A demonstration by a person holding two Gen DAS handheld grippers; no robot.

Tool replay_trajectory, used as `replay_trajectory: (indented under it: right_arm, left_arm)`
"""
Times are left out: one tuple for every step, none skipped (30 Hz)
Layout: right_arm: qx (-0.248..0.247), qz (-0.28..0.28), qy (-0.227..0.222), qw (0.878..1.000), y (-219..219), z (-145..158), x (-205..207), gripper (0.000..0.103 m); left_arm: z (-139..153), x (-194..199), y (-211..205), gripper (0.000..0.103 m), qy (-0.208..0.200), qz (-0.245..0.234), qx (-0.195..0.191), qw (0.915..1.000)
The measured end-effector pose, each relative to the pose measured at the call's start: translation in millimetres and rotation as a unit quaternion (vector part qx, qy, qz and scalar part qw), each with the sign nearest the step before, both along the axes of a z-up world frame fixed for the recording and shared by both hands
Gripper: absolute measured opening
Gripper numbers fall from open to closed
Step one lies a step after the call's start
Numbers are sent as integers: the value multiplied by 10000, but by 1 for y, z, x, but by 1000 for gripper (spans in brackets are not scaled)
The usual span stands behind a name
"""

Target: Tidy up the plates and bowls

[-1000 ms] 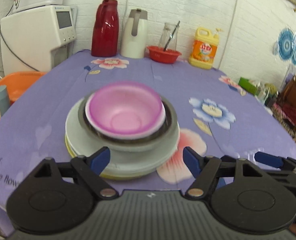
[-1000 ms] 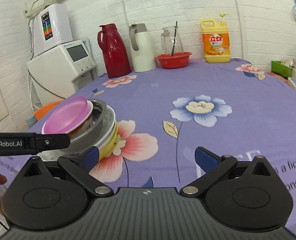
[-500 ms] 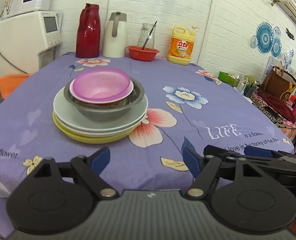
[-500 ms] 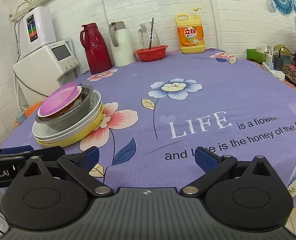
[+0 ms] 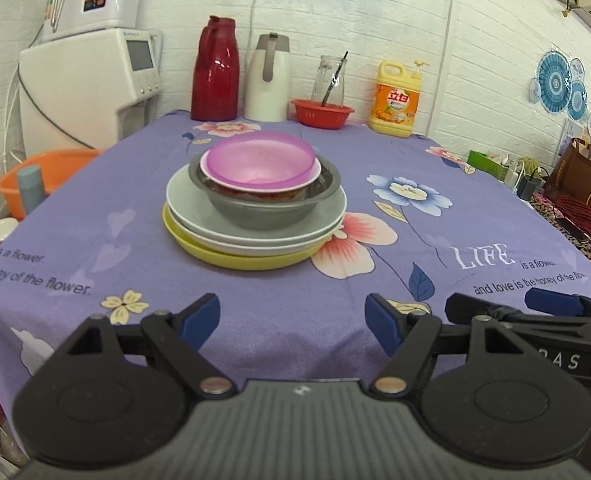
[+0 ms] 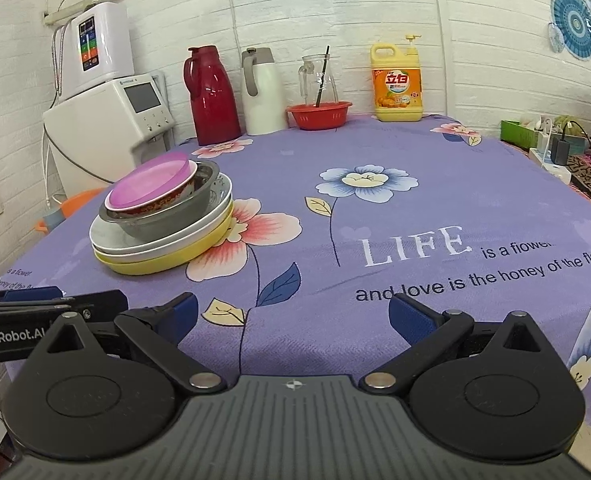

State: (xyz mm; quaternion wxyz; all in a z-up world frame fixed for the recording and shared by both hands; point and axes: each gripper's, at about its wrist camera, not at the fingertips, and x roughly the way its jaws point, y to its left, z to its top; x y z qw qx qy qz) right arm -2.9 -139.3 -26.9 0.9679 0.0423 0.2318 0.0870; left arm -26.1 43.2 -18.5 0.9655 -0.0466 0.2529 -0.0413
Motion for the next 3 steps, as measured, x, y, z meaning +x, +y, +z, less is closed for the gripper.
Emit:
replay_trajectory:
  right_arm:
    - [5,11,1,10000,0,0,0,103]
    - [12,9,-3,10000,1,0,0,103]
    - [13,2,-8,10000,0,0,0,103]
  left_arm:
    - [0,-1,0,72,-25,10,7,10000]
    - [1,-1,0,72,-31,11,1,10000]
    - [1,0,0,73,-24,8,-19,10000]
